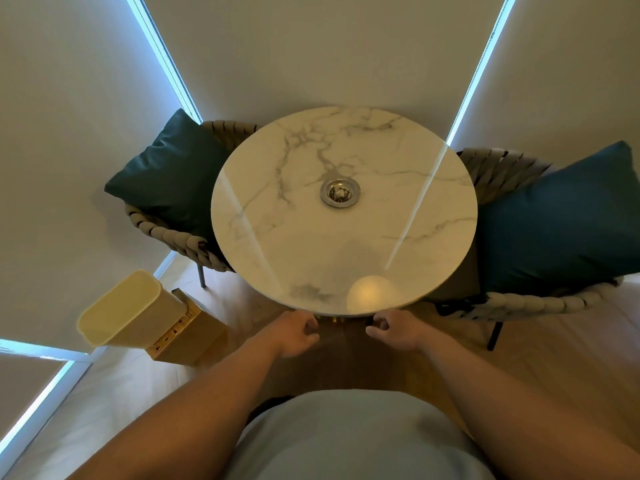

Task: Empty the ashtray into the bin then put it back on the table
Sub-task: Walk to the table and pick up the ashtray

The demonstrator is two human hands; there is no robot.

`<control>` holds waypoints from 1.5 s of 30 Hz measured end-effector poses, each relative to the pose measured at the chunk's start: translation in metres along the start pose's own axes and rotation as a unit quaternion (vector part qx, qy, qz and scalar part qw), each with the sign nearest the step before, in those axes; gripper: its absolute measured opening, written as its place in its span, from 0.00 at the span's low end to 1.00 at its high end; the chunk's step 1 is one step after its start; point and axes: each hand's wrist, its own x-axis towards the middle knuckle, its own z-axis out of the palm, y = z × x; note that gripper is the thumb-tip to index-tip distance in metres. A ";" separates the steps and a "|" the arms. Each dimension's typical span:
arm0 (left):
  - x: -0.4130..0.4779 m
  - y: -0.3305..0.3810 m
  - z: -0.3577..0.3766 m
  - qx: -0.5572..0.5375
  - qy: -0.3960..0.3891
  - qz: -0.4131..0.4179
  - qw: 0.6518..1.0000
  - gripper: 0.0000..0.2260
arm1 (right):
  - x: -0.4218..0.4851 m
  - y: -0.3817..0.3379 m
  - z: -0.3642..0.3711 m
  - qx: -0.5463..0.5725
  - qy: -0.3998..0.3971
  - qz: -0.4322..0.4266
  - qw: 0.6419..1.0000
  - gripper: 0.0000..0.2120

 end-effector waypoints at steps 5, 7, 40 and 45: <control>0.023 0.004 -0.024 -0.014 0.001 -0.007 1.000 0.17 | 0.023 -0.006 -0.027 -0.001 -0.001 -0.004 1.000 0.30; 0.035 0.003 -0.034 -0.023 0.005 -0.003 1.000 0.17 | 0.033 -0.010 -0.035 -0.003 0.002 -0.002 1.000 0.31; 0.236 -0.011 -0.187 -0.055 -0.011 0.058 0.997 0.20 | 0.182 -0.078 -0.168 0.031 0.106 0.047 0.993 0.29; 0.254 -0.005 -0.195 -0.061 0.019 0.033 0.997 0.25 | 0.204 -0.076 -0.186 0.026 0.137 0.020 0.990 0.31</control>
